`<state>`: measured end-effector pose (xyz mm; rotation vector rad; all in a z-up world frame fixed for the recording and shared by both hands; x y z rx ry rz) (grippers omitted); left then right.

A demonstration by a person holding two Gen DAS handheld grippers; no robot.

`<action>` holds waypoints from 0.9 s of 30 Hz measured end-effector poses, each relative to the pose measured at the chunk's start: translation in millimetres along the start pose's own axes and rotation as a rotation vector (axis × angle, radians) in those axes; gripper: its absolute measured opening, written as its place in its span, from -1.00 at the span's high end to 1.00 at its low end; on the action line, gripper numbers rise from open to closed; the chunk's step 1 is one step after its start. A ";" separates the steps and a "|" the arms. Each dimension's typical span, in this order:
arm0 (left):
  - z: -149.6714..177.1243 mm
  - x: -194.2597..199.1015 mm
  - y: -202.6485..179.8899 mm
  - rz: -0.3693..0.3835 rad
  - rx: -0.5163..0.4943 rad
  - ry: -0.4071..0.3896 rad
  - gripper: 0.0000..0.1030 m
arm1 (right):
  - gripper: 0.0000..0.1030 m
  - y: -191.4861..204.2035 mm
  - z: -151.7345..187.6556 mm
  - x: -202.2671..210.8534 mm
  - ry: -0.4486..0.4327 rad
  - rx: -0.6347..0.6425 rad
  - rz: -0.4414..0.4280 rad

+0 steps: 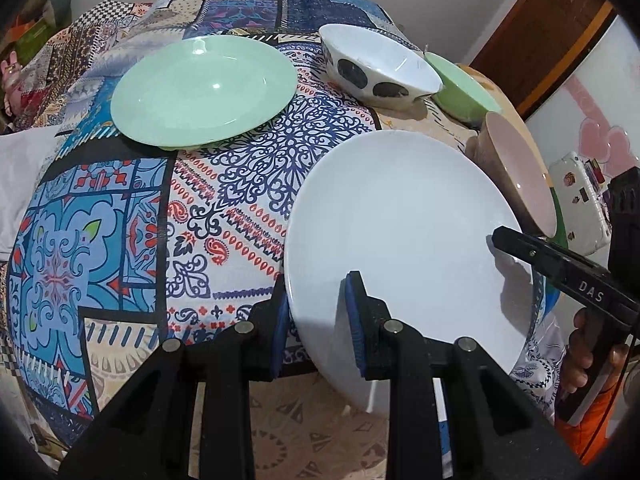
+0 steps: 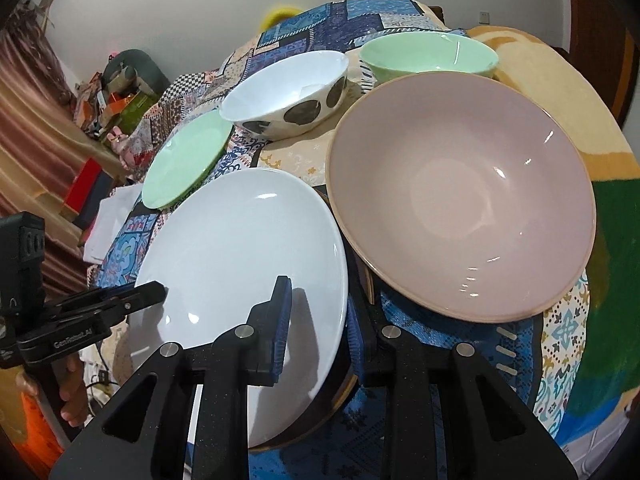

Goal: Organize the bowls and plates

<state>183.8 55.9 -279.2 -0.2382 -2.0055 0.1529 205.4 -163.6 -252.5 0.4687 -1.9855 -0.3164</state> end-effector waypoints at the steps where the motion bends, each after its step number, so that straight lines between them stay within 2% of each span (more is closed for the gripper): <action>1: -0.5 -1.3 0.4 0.004 0.003 0.003 0.47 | 0.52 -1.5 -0.3 0.8 -0.001 0.000 -0.001; 19: 5.1 -6.0 -6.8 -0.015 -0.019 -0.002 0.41 | 0.50 -1.1 2.7 7.3 0.000 0.031 0.007; 22: 6.4 -5.2 -7.7 -0.015 -0.020 -0.001 0.41 | 0.50 -0.4 3.3 9.4 -0.006 0.040 0.022; 25: 7.7 0.2 -7.5 -0.015 -0.021 -0.016 0.41 | 0.50 -0.4 2.3 16.6 -0.055 0.081 0.088; 27: 8.8 6.0 -6.5 -0.020 -0.020 -0.028 0.41 | 0.50 0.6 1.0 20.4 -0.053 0.085 0.073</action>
Point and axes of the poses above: each gripper's, at about its wrist camera, not at the fingertips, and x roughly against the way its jaws point, y to its left, z to its underside, the point moved 4 cm from there along -x, roughly the way its jaws point, and after that the axes turned 8 degrees about -x, right-handed, at the moved point
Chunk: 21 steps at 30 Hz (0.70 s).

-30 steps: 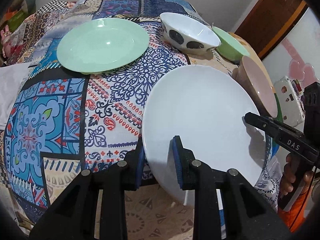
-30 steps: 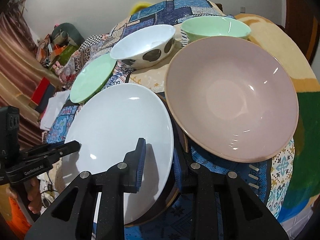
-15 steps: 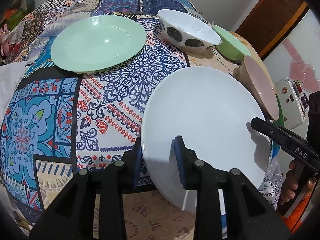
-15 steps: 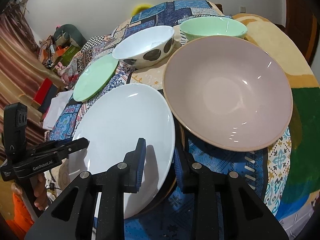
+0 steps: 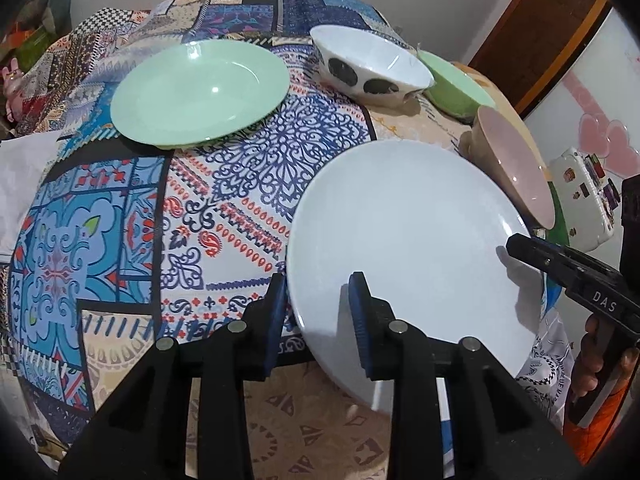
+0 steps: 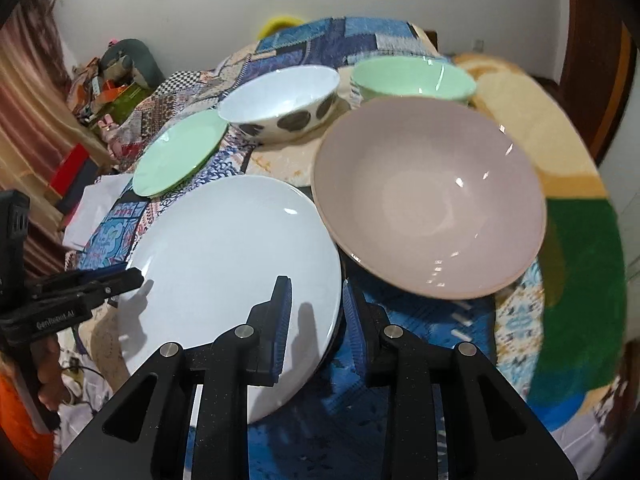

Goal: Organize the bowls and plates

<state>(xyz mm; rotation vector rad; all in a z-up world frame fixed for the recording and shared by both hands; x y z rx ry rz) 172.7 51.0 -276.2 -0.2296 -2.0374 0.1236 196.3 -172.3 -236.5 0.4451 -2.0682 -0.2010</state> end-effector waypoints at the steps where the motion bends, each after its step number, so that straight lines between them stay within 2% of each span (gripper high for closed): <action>1: 0.0 2.5 1.0 -0.002 0.000 -0.004 0.41 | 0.50 0.6 -0.6 1.3 -0.001 0.002 -0.001; 8: 0.6 25.5 6.2 -0.036 -0.005 -0.053 0.34 | 0.47 19.9 -7.9 3.7 -0.014 0.041 -0.024; 11: -0.7 37.7 12.3 -0.063 -0.008 -0.090 0.12 | 0.38 33.5 -15.1 0.8 -0.026 0.072 -0.028; 16: -11.9 56.9 35.5 -0.128 0.008 -0.153 -0.17 | 0.00 57.2 -32.2 -8.6 -0.051 0.101 -0.054; 18: -17.0 62.3 47.3 -0.151 0.025 -0.172 -0.35 | -0.07 65.9 -38.3 -13.7 -0.055 0.115 -0.057; 21: -26.2 66.6 67.5 -0.180 0.058 -0.189 -0.49 | -0.15 80.6 -49.7 -25.2 -0.049 0.128 -0.070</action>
Point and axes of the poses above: each gripper's, at about its wrist camera, not at the fingertips, and x roughly against the way its jaws point, y to its left, z to its underside, the point moved 4 cm from there along -x, roughly the way its jaws point, and after that the axes turned 8 degrees about -x, right-handed, at the moved point
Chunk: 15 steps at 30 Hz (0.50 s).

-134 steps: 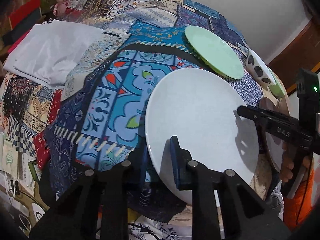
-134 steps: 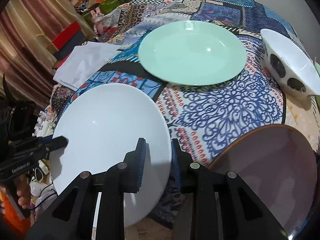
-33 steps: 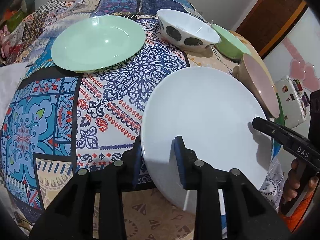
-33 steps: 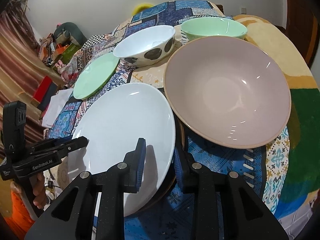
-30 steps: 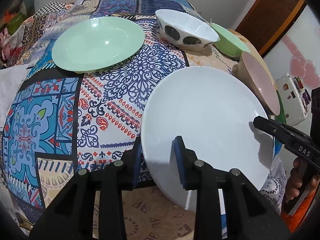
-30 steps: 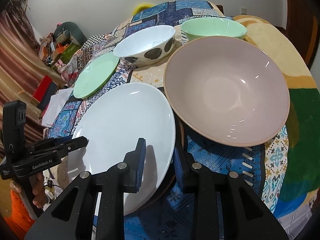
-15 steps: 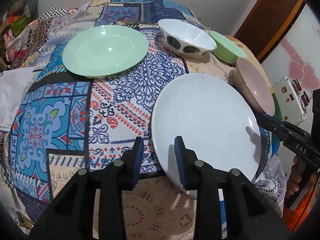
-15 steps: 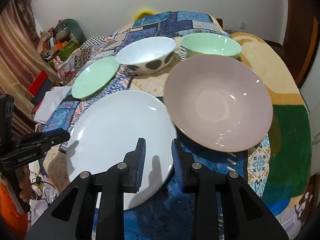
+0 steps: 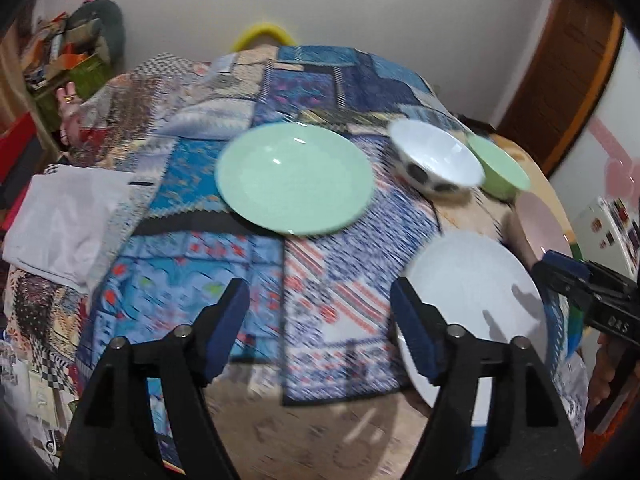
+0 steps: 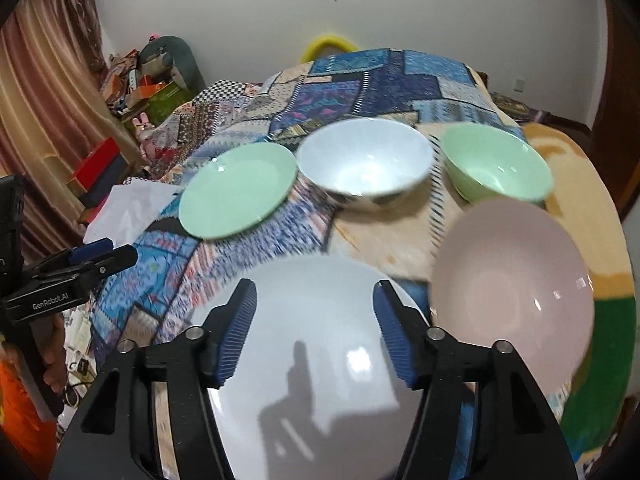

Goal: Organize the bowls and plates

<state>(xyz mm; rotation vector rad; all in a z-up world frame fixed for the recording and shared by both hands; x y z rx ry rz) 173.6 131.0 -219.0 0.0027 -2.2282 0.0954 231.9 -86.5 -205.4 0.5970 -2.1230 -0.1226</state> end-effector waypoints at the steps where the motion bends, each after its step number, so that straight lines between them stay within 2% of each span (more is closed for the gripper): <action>1: -4.2 -1.6 6.3 -0.009 0.007 -0.001 -0.52 | -0.18 4.0 -3.1 -4.2 0.002 0.006 -0.004; 4: -16.2 -8.0 25.5 -0.036 0.019 -0.006 -0.58 | -0.29 16.4 -10.8 -20.5 0.014 0.027 -0.002; 15: -50.6 -61.1 74.4 -0.017 0.022 0.032 -0.60 | -0.29 52.1 -34.2 -89.0 0.103 0.072 -0.003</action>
Point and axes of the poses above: each gripper's, at about its wrist camera, not at the fingertips, and x roughly against the way its jaws point, y to its left, z to its underside, the point moved 4 cm from there along -x, roughly the way its jaws point, and after that the axes turned 8 degrees about -x, right-handed, at the moved point
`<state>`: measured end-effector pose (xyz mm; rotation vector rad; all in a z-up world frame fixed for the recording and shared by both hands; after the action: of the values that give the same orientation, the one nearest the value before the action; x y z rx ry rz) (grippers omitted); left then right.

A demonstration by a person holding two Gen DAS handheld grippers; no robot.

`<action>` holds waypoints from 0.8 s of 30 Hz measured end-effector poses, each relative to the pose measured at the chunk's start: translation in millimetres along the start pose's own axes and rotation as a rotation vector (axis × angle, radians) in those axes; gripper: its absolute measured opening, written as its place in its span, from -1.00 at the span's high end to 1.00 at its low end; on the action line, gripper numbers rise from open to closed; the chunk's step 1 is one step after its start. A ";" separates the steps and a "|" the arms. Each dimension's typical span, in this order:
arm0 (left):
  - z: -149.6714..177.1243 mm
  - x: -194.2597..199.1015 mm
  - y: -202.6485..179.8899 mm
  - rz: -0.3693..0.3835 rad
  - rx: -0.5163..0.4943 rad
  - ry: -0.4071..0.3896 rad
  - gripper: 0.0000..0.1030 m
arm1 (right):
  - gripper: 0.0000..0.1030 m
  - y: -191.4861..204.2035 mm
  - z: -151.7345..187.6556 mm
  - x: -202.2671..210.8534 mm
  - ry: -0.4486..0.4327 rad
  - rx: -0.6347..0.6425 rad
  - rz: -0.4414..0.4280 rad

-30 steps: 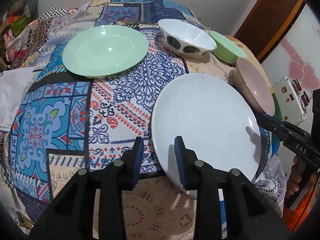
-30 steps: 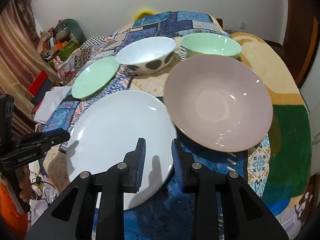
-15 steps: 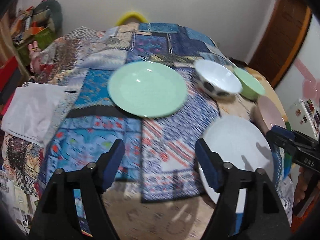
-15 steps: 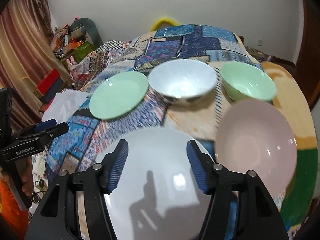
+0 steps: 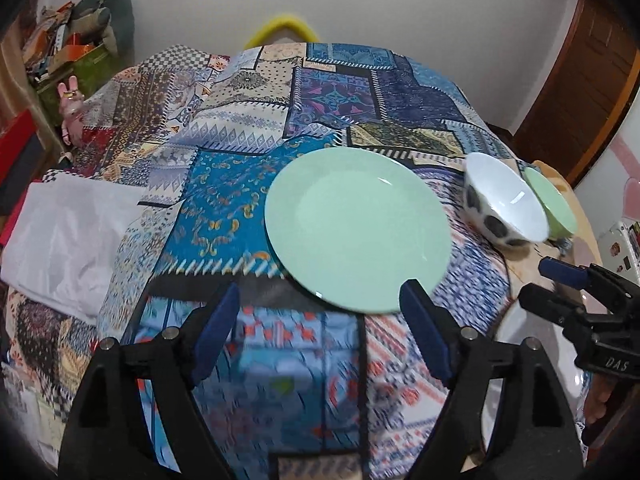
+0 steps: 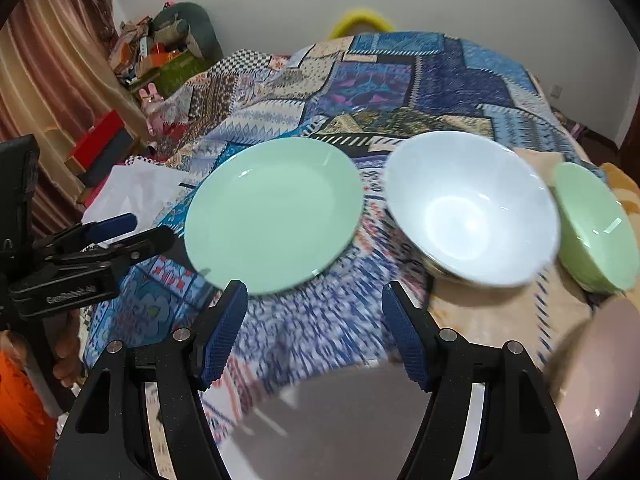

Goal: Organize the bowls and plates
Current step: 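Grip the rim of the mint green plate with both tools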

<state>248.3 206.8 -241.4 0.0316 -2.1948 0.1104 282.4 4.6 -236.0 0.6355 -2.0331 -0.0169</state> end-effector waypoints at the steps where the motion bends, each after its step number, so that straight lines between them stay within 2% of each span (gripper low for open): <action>1: -2.9 -7.6 2.9 -0.003 -0.005 0.002 -0.60 | -0.29 1.2 -1.9 -3.9 0.004 0.003 0.005; 5: -12.8 -35.6 14.8 0.003 -0.013 0.025 -0.51 | -0.21 2.2 -8.3 -21.3 0.040 0.011 0.022; 7: -17.4 -51.2 22.4 0.024 -0.003 0.051 -0.36 | -0.01 0.7 -10.0 -29.6 0.065 0.008 0.030; 13: -26.6 -85.9 43.8 0.091 0.058 0.108 0.06 | 0.28 -9.7 -15.2 -48.6 0.112 -0.060 0.019; 19: -34.4 -96.6 42.0 0.109 0.026 0.105 0.25 | 0.43 -16.2 -20.3 -53.8 0.127 -0.109 -0.008; 24: -33.5 -96.3 40.0 0.097 -0.001 0.111 0.35 | 0.48 -12.2 -16.9 -52.0 0.152 -0.061 -0.012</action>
<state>329.4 247.9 -302.6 -0.0795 -2.0857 0.1619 321.9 21.1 -272.2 0.5932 -1.8753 -0.0362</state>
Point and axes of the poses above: each gripper's, at about its wrist camera, not at the fingertips, and x roughly against the way its jaws point, y to its left, z to its underside, the point moved 4 cm from there along -x, roughly the way its jaws point, and after that the axes turned 8 degrees about -x, right-handed, at the moved point
